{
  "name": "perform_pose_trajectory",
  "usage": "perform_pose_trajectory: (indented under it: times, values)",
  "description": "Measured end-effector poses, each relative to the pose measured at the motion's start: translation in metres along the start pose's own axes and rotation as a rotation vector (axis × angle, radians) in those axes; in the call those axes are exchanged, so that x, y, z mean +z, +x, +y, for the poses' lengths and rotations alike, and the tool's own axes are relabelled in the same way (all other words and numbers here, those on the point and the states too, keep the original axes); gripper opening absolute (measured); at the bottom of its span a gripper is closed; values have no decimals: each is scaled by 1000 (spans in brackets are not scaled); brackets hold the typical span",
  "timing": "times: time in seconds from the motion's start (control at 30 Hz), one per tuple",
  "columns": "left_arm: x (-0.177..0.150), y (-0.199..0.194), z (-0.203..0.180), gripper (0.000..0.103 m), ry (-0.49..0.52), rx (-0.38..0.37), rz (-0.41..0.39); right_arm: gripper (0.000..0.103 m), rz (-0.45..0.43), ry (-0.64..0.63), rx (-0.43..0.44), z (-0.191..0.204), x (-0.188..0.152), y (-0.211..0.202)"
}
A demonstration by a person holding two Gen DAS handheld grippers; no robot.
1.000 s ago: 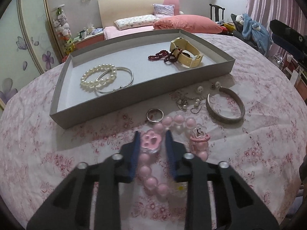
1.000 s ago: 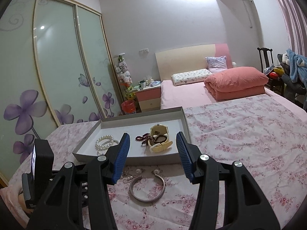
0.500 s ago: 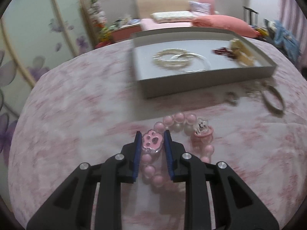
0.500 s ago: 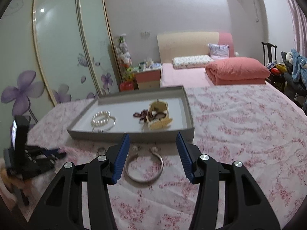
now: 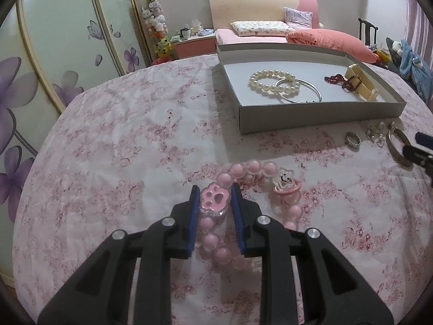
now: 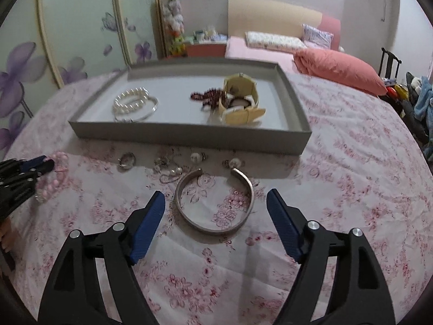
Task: Organize jewelry
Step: 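Grasp the silver cuff bracelet with the right tool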
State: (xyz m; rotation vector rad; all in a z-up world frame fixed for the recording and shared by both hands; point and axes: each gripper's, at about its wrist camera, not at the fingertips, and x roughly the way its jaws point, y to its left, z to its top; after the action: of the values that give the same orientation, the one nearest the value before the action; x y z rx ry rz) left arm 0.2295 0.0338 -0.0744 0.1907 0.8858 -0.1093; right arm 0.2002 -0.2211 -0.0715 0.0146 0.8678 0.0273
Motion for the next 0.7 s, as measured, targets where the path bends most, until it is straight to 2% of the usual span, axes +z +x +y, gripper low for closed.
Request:
perform_pose_trajectory:
  times: [0.3,0.33,0.4,0.6,0.7]
  values:
    - [-1,-1,3,24,-8,-9,0,77,52,21,-43,3,5,16]
    - [0,-1,3,24,-8,-9,0,77,53,23,-42,3,5,16]
    - [0,-1,2,24,-8,-9,0,68,46,25,-29,3,5,14]
    - [0,-2,3,24,-15,-10,0,68,35,39,-8,-2,-5,5]
    - [-1,-4,6,24,-44,-27,-1,68,-5,72,28,-9,-11,-8]
